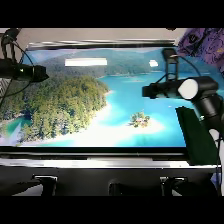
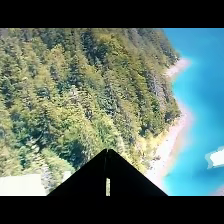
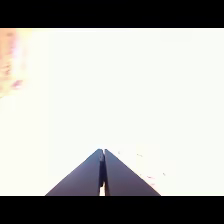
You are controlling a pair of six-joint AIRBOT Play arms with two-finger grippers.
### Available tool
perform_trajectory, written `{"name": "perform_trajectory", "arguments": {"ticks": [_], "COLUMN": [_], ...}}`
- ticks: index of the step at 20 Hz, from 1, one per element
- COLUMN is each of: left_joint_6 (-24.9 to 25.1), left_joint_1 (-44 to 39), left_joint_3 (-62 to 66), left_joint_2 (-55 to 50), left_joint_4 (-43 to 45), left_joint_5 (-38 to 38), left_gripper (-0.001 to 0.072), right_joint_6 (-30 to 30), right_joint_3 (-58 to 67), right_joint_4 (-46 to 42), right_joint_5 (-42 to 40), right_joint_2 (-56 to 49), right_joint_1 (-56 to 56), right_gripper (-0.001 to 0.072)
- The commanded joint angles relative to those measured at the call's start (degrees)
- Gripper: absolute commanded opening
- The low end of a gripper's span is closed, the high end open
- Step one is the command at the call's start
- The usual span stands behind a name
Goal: Fold the clothes and pants, and hang the long-sleeved shirts on hangers.
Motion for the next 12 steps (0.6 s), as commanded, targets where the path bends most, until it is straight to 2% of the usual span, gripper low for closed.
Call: {"name": "perform_trajectory", "arguments": {"ticks": [1,12], "left_joint_6": [1.16,1.14], "left_joint_1": [-0.09,-0.09], "left_joint_3": [-4.33,-4.37], "left_joint_2": [3.67,3.21], "left_joint_4": [1.79,1.70], "left_joint_5": [4.87,5.27], "left_gripper": [0.0018,0.0020], "right_joint_6": [-0.39,-0.39], "right_joint_3": [0.15,0.15], "right_joint_4": [-2.03,-2.29], "right_joint_5": [-2.91,-4.09], "right_joint_2": [-0.33,-0.33], "right_joint_1": [4.79,4.66], "right_gripper": [0.0029,0.0029]}}
